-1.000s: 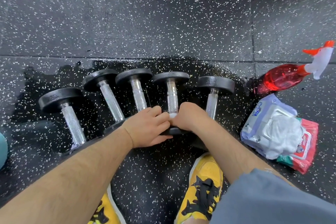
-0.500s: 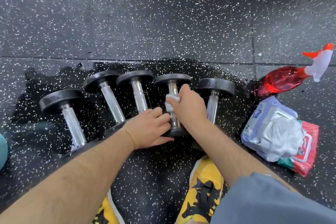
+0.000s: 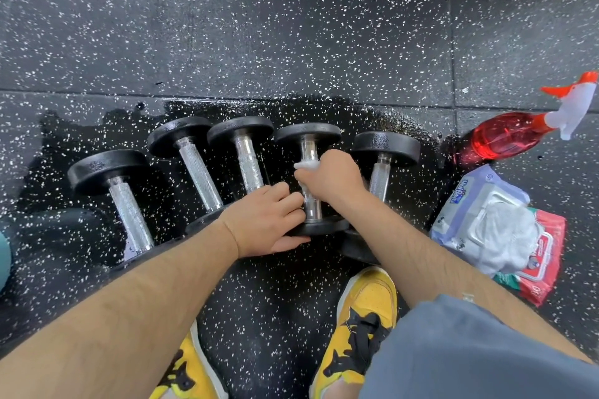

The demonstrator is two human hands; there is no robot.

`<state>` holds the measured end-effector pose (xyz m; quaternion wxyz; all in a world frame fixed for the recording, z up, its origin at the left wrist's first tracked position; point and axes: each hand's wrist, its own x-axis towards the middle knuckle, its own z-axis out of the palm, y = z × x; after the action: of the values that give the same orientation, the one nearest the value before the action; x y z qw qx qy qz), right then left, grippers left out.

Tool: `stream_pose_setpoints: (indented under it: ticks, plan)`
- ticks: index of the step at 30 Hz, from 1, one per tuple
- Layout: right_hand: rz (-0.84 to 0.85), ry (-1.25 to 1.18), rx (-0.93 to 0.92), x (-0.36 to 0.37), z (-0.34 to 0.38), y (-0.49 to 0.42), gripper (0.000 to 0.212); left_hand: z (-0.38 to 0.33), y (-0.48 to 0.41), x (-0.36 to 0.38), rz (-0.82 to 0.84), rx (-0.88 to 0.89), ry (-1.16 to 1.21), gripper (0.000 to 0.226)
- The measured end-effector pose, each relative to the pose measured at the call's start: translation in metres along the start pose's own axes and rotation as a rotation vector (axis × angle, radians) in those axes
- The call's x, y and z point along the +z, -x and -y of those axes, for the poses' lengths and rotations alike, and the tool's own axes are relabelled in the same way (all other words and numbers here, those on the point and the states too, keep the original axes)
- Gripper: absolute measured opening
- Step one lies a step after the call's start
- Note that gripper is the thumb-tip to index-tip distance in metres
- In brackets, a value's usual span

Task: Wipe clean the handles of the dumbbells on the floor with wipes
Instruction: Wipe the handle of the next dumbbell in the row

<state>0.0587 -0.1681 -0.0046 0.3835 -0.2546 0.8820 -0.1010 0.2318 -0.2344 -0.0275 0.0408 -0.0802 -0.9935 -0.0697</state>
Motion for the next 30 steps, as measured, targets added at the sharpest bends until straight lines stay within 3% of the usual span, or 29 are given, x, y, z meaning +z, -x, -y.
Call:
stream_pose_setpoints:
  ticks: [7,13,18,20,25,29,30]
  plan:
    - [0.065,-0.206,0.017,-0.008,-0.019,-0.001,0.026,-0.001,0.004,0.0,0.039,-0.058,0.015,0.056]
    - [0.171,-0.454,-0.03,-0.011,-0.021,-0.003,0.037,-0.002,0.001,-0.003,0.023,-0.062,0.061,0.059]
    - [0.278,-0.623,0.003,-0.005,-0.023,-0.006,0.027,-0.003,-0.001,-0.008,0.03,-0.071,0.075,0.049]
    - [0.306,-0.698,0.03,-0.007,-0.026,-0.006,0.037,-0.004,-0.002,-0.009,0.036,-0.072,0.077,0.042]
    - [0.314,-0.53,-0.005,-0.015,-0.033,0.0,0.036,-0.003,0.0,-0.012,0.11,0.066,-0.052,0.034]
    - [0.19,-0.503,0.006,-0.015,-0.037,0.013,0.058,-0.003,0.0,-0.011,0.124,0.071,-0.05,0.033]
    - [0.14,-0.484,0.006,-0.013,-0.036,0.018,0.055,-0.003,0.0,-0.011,0.124,0.071,-0.047,0.033]
